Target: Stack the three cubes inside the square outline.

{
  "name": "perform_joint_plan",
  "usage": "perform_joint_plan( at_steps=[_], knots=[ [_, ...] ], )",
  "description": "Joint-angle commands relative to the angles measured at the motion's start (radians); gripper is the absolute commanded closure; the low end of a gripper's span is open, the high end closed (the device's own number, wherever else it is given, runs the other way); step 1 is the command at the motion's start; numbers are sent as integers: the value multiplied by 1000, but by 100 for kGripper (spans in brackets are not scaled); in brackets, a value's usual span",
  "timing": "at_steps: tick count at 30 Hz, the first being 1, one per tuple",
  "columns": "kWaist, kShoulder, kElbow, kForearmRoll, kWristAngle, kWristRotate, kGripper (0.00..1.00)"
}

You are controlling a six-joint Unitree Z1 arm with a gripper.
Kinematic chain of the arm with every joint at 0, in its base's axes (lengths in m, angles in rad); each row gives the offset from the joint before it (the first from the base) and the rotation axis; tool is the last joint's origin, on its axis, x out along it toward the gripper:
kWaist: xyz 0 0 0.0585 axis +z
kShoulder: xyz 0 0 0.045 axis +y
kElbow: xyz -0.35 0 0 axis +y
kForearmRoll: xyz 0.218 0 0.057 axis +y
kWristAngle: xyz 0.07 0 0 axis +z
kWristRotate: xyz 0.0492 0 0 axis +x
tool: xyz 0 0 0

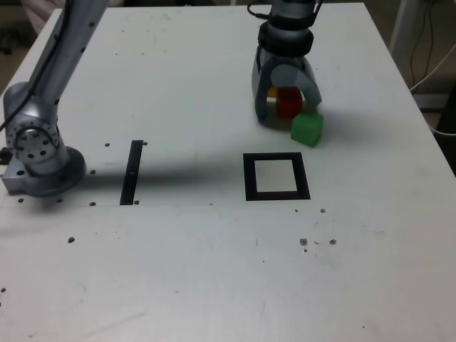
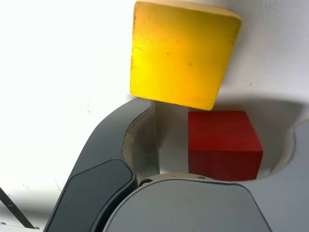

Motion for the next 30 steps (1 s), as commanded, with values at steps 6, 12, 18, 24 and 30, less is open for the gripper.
perform_joint_plan(
  at_steps=[6, 12, 18, 24, 30],
  knots=[
    [-21, -14, -1, 0, 16, -3, 20],
    [-46, -33, -6, -1, 16, -5, 23],
    [-54, -49, -10, -2, 49, -19, 30],
    [-54, -48, -11, -5, 90, -31, 33],
    [-54, -47, -10, -9, 90, -32, 33]
  ],
)
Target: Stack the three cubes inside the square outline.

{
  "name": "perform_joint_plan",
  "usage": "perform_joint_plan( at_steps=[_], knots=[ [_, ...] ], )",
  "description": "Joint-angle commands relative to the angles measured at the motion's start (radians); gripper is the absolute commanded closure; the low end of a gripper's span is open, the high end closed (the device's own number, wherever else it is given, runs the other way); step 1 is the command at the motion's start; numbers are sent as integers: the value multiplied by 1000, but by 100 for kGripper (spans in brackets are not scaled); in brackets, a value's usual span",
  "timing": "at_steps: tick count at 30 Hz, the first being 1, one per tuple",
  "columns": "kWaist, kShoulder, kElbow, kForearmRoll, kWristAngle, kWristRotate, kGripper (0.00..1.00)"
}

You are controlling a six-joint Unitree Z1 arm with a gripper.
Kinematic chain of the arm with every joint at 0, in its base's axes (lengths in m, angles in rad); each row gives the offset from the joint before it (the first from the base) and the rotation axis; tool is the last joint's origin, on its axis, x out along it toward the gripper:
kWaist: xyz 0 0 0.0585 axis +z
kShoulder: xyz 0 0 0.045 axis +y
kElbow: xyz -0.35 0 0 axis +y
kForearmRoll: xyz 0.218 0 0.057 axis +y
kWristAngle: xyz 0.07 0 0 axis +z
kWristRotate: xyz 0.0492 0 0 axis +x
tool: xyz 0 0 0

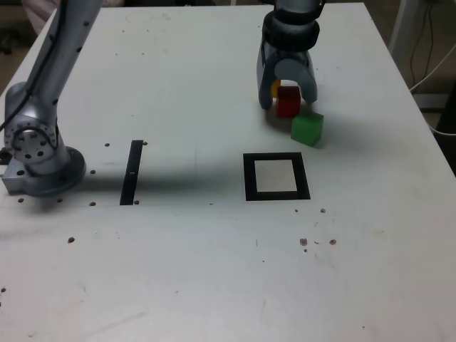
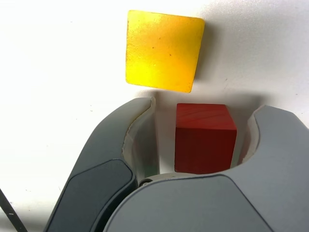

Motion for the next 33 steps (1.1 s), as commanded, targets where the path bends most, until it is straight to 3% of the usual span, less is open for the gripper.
perform_joint_plan(
  at_steps=[1, 8, 24, 33],
  knots=[
    [-1, -5, -4, -5, -5, -1, 33],
    [-1, 6, 5, -26, -26, 4, 35],
    [-1, 4, 8, -49, -55, 12, 68],
    [-1, -1, 7, -57, -104, 38, 71]
  ],
)
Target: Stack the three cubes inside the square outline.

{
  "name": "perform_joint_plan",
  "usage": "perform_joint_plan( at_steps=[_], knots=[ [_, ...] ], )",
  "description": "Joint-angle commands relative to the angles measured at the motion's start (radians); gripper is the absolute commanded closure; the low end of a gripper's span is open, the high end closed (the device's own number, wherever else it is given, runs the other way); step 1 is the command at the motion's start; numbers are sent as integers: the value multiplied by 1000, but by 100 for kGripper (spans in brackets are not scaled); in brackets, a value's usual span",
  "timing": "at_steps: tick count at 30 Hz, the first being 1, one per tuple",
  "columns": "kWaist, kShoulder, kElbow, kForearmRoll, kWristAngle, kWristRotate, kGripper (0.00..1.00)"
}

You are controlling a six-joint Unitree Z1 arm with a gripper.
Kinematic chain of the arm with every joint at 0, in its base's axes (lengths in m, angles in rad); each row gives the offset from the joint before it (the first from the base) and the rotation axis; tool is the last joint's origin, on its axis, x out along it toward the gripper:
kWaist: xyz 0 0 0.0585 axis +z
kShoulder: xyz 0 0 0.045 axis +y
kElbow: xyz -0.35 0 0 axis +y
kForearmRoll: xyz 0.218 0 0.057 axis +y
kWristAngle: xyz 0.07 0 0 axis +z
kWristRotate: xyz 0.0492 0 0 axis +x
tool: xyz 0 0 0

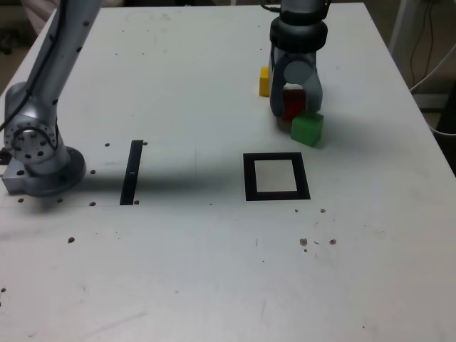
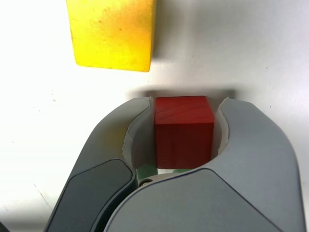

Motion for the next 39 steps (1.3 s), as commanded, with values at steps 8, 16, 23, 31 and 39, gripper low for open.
perform_joint_plan(
  at_steps=[8, 16, 23, 31, 39],
  knots=[
    [-1, -78, -38, 35, 41, 5, 72],
    [-19, -202, -24, 93, 65, -3, 72],
    [-104, -324, 92, 110, 62, -82, 72],
    [-274, -357, 207, 57, 53, -234, 72],
    [-347, -302, 206, 52, 39, -286, 72]
  ],
)
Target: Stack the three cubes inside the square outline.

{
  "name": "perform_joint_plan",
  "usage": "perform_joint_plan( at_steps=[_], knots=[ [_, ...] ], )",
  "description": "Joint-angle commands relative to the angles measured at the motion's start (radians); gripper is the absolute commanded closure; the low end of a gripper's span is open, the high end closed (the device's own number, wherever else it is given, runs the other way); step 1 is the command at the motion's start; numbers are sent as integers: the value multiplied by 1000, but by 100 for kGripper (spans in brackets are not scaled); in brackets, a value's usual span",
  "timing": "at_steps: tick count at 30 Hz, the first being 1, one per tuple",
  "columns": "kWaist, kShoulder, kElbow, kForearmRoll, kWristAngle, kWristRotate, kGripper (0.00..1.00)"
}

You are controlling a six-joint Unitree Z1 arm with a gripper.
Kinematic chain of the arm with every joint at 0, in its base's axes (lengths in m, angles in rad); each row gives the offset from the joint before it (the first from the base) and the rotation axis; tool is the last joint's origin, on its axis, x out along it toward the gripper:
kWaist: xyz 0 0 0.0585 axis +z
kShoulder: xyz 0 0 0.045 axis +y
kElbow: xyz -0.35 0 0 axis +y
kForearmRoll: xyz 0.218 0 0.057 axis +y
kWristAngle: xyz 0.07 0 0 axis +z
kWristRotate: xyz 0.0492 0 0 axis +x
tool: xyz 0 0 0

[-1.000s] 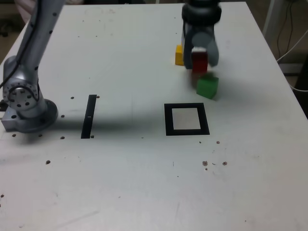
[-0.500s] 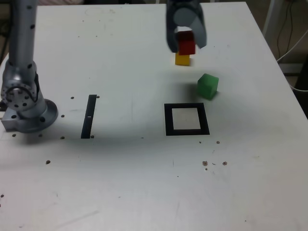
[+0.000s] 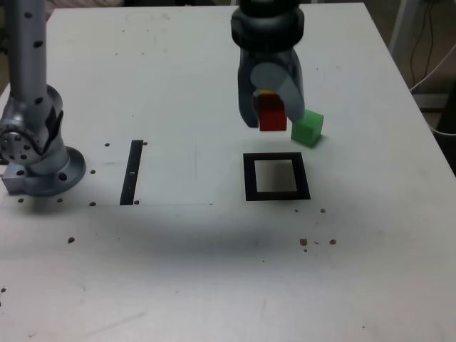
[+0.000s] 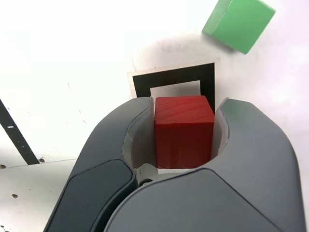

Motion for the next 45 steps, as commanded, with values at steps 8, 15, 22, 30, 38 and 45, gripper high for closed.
perform_joint_plan(
  at_steps=[8, 15, 22, 30, 38, 45],
  knots=[
    [-26, 71, -6, 3, -19, -23, 72],
    [-50, 88, 4, -10, -7, -50, 76],
    [-51, 108, 26, -52, -11, -52, 78],
    [-50, 131, 63, -102, -34, -51, 78],
    [-47, 137, 71, -112, -34, -50, 72],
    [-46, 144, 73, -113, -42, -44, 61]
  ],
)
